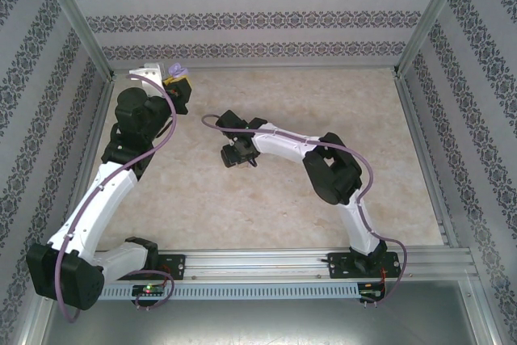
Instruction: Insert the wireless bluetooth earbuds into the charging case
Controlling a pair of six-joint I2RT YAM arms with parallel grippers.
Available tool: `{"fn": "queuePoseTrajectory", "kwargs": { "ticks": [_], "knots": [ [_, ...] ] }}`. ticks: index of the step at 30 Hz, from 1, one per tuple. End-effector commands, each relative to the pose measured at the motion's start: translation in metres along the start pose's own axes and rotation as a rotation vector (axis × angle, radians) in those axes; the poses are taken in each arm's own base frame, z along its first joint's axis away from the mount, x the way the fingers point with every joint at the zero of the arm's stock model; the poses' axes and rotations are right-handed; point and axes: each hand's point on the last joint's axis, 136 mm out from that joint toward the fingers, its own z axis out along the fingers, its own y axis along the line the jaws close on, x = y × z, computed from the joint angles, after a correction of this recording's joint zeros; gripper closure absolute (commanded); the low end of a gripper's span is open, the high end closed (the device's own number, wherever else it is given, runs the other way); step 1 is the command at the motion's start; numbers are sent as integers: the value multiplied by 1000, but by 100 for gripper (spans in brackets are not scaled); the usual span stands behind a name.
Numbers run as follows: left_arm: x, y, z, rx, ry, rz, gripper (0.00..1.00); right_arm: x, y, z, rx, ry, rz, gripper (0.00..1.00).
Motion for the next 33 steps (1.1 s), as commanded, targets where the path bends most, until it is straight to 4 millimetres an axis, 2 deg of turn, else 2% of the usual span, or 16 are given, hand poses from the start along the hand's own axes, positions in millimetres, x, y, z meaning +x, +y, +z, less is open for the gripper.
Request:
{"fn": "queuePoseTrajectory", "kwargs": {
  "ticks": [1, 21, 33],
  "knots": [
    [-10, 1, -8, -12, -37, 2, 100, 2, 3, 2, 37, 22, -44, 45],
    [-3, -4, -7, 22, -7, 18, 100, 7, 11, 16, 51, 72, -92, 55],
    [0, -6, -7, 36, 0, 18, 100, 9, 5, 27, 80, 86, -97, 58]
  ]
}}
